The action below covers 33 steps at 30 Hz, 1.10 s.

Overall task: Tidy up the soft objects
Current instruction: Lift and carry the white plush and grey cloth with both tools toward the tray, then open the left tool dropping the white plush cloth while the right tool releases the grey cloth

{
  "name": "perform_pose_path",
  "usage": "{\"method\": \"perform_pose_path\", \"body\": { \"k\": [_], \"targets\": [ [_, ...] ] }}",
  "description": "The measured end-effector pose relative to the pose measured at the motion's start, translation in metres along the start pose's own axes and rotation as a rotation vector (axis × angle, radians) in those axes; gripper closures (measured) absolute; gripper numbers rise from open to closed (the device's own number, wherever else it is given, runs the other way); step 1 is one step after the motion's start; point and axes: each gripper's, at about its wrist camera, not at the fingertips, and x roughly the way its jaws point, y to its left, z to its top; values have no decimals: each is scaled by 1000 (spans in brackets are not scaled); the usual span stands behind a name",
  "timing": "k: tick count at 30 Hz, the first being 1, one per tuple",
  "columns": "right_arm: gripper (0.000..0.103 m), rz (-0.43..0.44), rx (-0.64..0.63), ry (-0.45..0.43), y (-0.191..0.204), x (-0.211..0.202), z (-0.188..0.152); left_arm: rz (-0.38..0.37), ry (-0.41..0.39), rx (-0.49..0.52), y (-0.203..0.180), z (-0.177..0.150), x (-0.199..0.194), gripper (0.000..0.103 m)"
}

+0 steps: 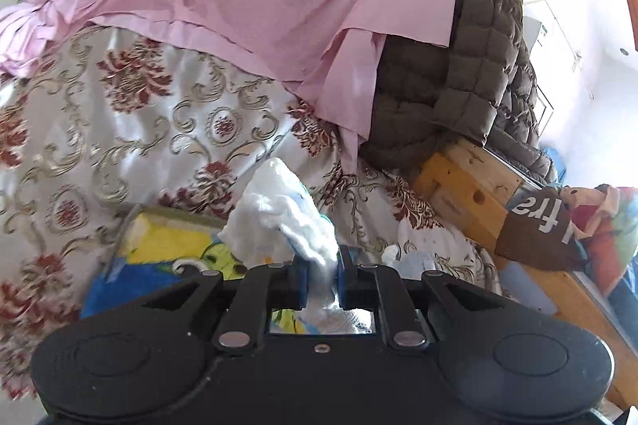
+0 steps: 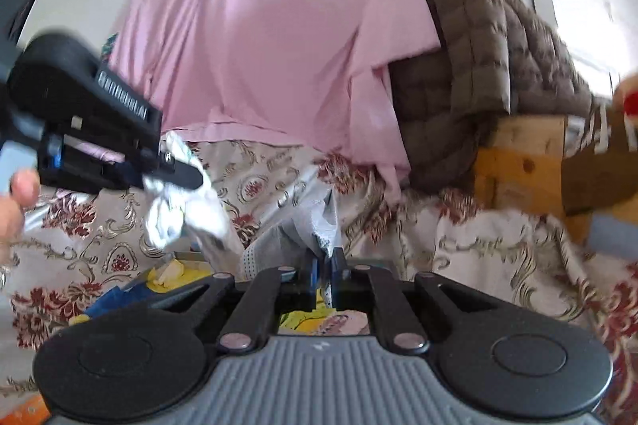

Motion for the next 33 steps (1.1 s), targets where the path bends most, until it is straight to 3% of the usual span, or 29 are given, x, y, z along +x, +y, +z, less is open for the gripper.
{"method": "perform_pose_path", "body": {
  "k": [3,9,20,24,27,33],
  "targets": [
    [96,24,35,62,-8,13,-2,0,14,-24,0,-5,26,89],
    [95,37,24,105,-8,25,-9,40,71,-113,21,-25,58,89],
    [86,55,-18,151,5,31,-15,231,198,-104,49,-43,73,87],
    [80,54,-32,153,9,30,-15,264,213,-89,52,-47,71,83],
    [70,48,-40,148,10,28,-14,274,215,-92,53,-49,68,78],
    [57,43,-44,137,10,24,-10,264,202,-112,53,-51,57,60]
  ]
}}
